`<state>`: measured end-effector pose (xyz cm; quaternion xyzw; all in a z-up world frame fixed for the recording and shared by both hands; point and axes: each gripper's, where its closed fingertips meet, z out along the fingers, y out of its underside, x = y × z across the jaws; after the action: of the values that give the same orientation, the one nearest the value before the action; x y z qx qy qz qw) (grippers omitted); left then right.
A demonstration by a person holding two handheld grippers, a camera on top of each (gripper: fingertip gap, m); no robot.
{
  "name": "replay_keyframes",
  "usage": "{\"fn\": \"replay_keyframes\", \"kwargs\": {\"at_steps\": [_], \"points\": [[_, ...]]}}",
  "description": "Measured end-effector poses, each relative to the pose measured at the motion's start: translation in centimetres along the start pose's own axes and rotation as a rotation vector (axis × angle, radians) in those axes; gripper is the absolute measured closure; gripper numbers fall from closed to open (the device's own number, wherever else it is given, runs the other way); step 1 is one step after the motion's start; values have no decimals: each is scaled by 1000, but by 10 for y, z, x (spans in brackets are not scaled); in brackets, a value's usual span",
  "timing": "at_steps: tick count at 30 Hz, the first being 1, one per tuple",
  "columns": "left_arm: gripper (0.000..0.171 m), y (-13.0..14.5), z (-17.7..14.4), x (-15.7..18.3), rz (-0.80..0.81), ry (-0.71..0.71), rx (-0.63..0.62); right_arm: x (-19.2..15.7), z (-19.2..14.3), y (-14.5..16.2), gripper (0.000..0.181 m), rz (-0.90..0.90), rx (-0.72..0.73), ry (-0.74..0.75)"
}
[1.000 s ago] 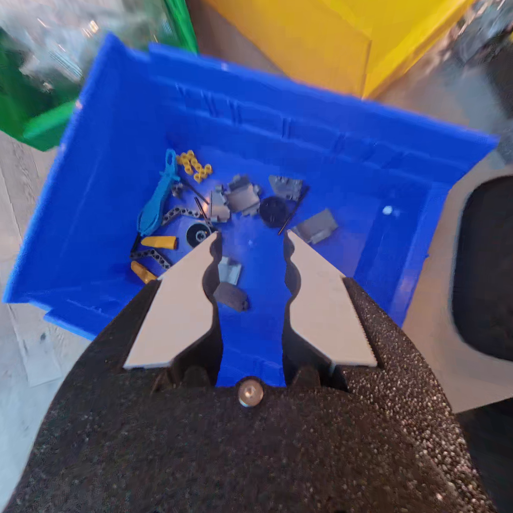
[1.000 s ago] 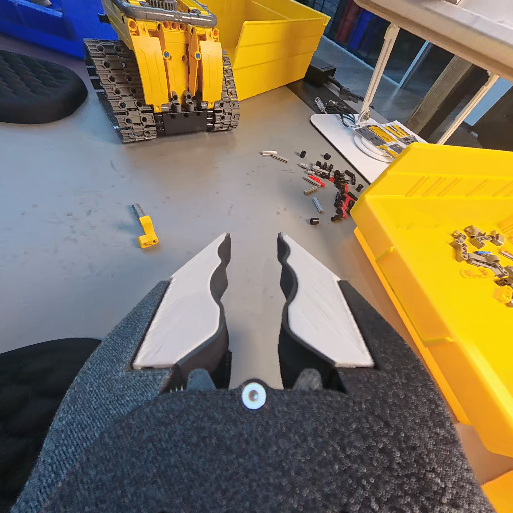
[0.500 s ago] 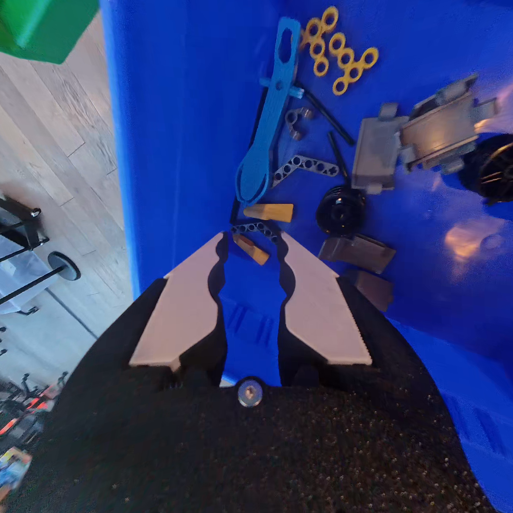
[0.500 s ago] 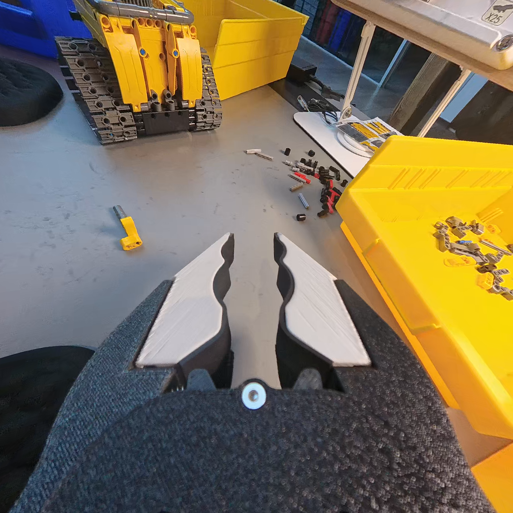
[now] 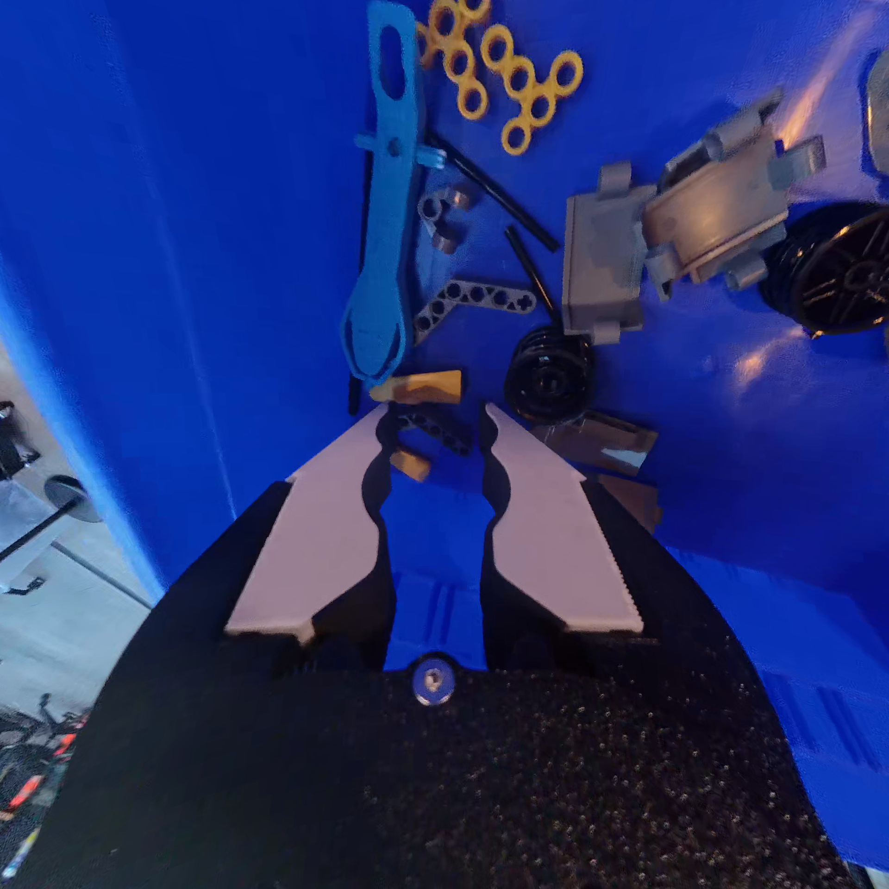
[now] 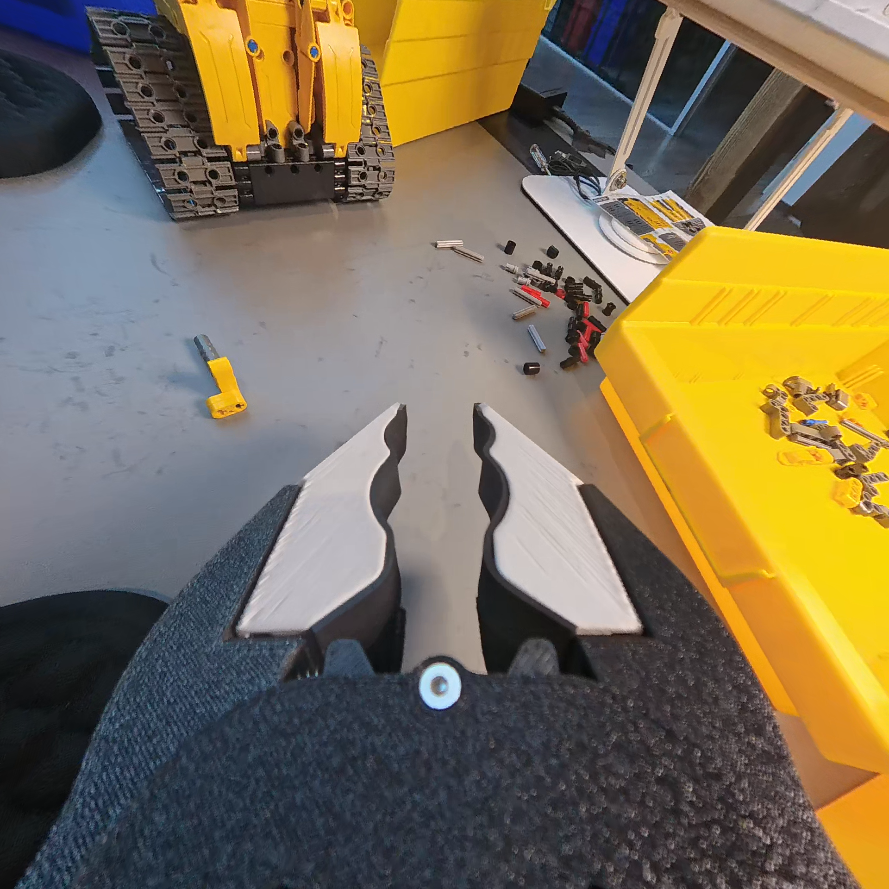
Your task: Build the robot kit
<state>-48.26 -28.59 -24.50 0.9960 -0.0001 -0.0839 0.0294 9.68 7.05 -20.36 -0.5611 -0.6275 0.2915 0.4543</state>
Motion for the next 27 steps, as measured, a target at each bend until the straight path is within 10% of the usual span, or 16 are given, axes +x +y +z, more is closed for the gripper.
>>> {"fn": "replay_keyframes", "kwargs": {"at_steps": [15, 21, 27], "points": [[158, -2, -4, -6, -76, -6, -27, -6, 1, 4, 155, -57, -29, 5], [165, -6, -59, -1, -116, 67, 224, -5, -1, 4, 155, -52, -21, 9], [165, -66, -196, 76, -38, 305, 894, -5, 0, 4, 155, -61, -24, 10]]}}
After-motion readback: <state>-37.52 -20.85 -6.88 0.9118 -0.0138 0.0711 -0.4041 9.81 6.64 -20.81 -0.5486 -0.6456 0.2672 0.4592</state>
